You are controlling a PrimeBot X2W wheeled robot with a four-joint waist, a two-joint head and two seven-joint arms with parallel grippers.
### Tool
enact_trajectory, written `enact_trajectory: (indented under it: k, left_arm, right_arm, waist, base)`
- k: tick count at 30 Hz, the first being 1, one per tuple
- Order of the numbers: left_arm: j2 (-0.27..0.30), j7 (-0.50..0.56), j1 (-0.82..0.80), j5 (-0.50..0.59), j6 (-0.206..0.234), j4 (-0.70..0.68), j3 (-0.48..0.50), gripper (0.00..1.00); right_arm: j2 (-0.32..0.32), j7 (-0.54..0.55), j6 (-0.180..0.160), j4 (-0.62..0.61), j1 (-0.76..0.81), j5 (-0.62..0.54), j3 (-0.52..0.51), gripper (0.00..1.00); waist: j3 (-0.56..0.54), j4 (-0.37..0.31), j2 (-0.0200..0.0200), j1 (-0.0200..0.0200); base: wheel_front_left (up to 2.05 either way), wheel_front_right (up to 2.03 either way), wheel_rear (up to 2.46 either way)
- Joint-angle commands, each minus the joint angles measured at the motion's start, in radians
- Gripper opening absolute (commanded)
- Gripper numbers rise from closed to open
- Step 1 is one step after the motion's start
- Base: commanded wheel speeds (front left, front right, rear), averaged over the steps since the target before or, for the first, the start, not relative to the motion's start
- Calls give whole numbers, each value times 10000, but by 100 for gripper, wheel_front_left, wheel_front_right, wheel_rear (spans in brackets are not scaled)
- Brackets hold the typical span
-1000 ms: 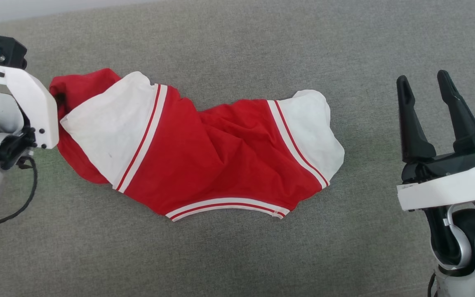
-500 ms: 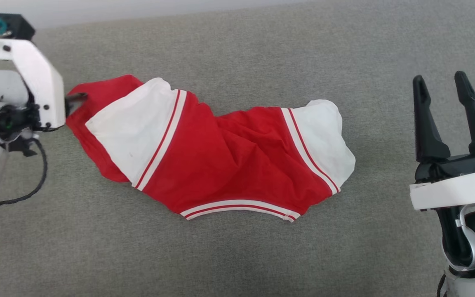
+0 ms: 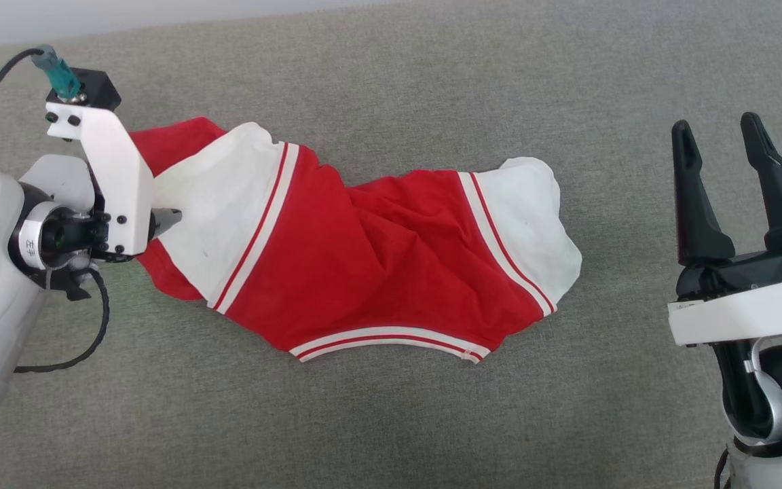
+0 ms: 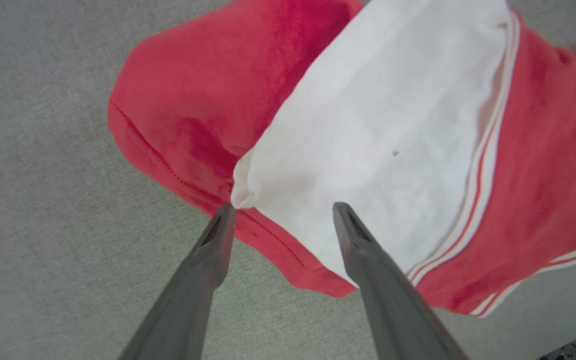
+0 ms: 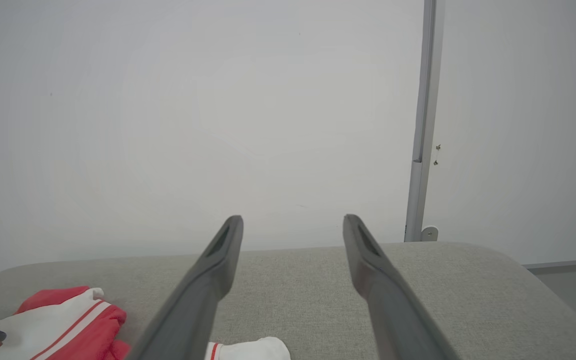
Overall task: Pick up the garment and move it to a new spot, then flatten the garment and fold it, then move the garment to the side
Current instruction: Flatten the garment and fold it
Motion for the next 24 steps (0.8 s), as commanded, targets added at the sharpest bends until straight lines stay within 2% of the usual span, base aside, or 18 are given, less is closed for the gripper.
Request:
enact_trajectory:
  k: [1, 2, 3, 4, 5, 14, 24]
  left_arm:
    - [96, -32, 109, 114, 60, -65, -5, 100]
    - [66, 29, 208, 25, 91, -61, 4, 100]
    - [79, 10, 253, 13, 64, -98, -2, 86]
    - [96, -117, 215, 54, -23, -158, 5, 39]
    - [94, -193, 202, 42, -48, -142, 49, 0]
    - [73, -442, 7, -144, -373, -79, 146, 0]
    - [167, -575, 28, -496, -203, -486, 479, 0]
  right_arm:
    - [5, -58, -5, 25, -94, 32, 4, 100]
    - [5, -76, -5, 42, -98, 38, 7, 100]
    - [5, -85, -5, 53, -103, 42, 17, 100]
    - [5, -99, -5, 67, -115, 38, 13, 100]
    - [4, -113, -5, 80, -130, 33, 9, 100]
    - [4, -124, -5, 134, -122, -72, -61, 100]
    - [4, -57, -5, 103, -61, -135, -168, 100]
  waist:
    - [58, -51, 0, 0]
    - [75, -62, 0, 0]
    - [93, -76, 0, 0]
    - [118, -86, 0, 0]
    - [136, -91, 0, 0]
    - [115, 1, 0, 0]
    - [64, 273, 0, 0]
  base:
    - [0, 0, 0]
    - [0, 0, 0]
    - [0, 0, 0]
    - [0, 0, 0]
    - [0, 0, 0]
    - [0, 0, 0]
    - [0, 0, 0]
